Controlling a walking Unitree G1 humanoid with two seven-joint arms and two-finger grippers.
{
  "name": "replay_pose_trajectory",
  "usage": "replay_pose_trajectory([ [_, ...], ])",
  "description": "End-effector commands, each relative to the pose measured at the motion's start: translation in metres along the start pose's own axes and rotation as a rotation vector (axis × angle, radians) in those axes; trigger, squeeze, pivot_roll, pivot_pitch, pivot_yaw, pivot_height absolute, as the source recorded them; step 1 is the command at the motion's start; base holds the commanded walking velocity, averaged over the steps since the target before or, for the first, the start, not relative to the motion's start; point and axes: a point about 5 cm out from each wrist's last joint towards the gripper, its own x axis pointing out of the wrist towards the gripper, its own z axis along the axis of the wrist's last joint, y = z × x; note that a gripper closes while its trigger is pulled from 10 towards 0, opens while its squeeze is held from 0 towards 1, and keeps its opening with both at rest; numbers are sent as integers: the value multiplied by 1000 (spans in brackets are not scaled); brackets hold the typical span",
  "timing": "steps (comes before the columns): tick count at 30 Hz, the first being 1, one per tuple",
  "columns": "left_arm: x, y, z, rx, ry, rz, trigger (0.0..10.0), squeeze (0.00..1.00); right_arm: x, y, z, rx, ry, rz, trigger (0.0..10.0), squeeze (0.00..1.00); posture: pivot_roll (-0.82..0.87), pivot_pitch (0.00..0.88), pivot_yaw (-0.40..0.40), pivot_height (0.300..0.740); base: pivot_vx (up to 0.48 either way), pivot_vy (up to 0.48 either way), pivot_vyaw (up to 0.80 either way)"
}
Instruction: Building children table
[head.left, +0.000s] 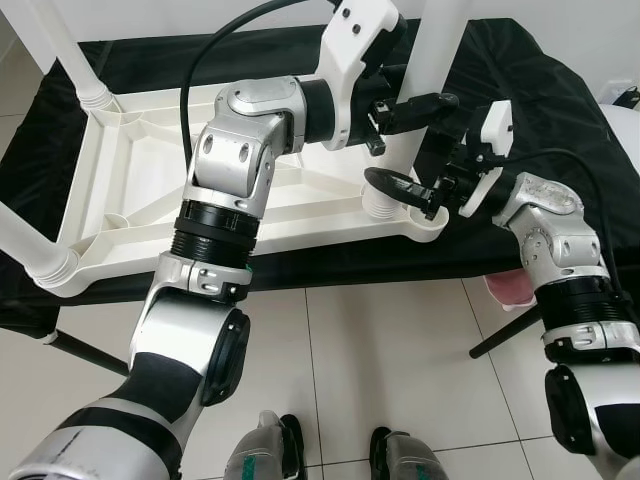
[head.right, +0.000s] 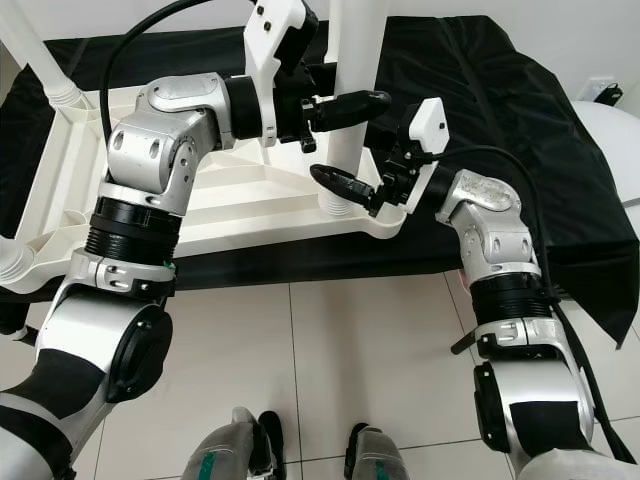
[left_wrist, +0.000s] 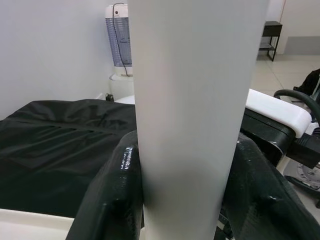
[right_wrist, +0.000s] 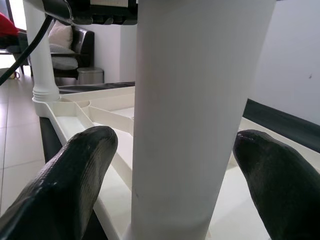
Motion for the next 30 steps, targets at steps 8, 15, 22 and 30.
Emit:
replay_pose_trajectory([
  [8, 4, -2, 4, -9, -5, 67, 10000, 0, 6, 3, -1, 2, -4, 57, 3843, 0, -99, 140, 38, 740, 0, 0, 0],
  [15, 7, -6, 6, -21, -4, 56, 10000, 0, 9, 9, -7, 31, -21, 71, 3765, 0, -100, 145, 45, 740, 0, 0, 0],
  [22, 9, -7, 7, -26, -3, 49, 10000, 0, 10, 10, -7, 44, -30, 73, 7686, 0, -100, 146, 49, 740, 0, 0, 0],
  [30, 10, -8, 6, -8, 3, 40, 10000, 0, 9, 9, -12, 100, -4, 79, 0, 0, -101, 147, 48, 740, 0, 0, 0],
])
